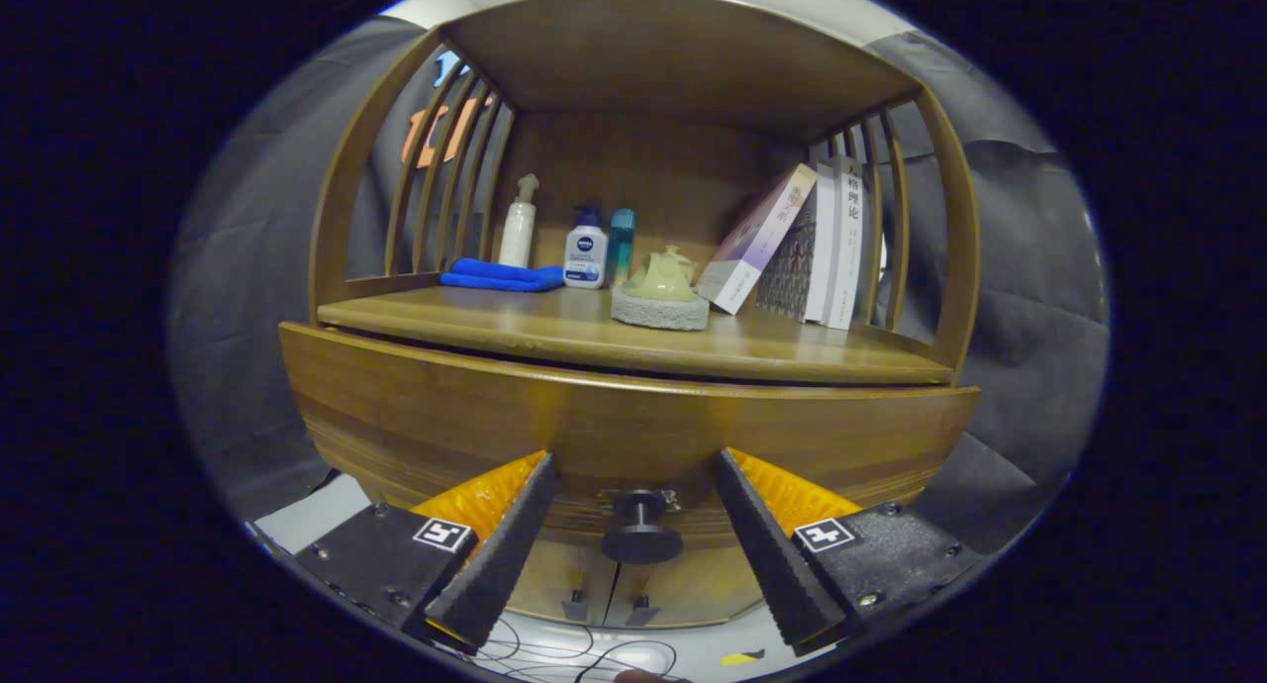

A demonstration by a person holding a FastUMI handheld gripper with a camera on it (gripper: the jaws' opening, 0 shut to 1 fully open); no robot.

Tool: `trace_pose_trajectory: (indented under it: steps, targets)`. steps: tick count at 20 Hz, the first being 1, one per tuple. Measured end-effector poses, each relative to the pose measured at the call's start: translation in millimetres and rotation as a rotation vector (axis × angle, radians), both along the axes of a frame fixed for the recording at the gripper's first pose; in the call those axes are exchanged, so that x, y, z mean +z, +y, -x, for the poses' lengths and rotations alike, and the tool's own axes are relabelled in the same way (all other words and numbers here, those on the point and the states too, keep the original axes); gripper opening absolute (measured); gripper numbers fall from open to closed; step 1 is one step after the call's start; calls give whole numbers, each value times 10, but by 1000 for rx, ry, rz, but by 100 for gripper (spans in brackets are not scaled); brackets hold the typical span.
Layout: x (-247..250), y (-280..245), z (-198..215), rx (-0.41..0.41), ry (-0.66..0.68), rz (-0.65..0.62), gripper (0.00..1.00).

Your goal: Pull open the drawer, take out the items inside it, and place them on the countertop above the cabinet.

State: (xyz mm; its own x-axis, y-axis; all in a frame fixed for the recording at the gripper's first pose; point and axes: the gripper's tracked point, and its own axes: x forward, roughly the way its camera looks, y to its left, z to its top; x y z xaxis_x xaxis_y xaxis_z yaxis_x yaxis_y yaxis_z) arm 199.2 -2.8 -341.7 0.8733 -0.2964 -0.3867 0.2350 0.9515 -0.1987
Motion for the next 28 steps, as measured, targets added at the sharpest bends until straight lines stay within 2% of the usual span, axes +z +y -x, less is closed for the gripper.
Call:
trace_pose_trajectory:
  steps: [5,9,14,19,28]
  targets:
    - [-1,-10,-131,-15,-2,-16,100]
    - [83,64,-26,41,6,-22,100]
    - [879,401,451,165,-99,-79,100]
    - [1702,550,1032,279,-121,-129,100]
    - [2968,111,2114,345,-203,-209,100]
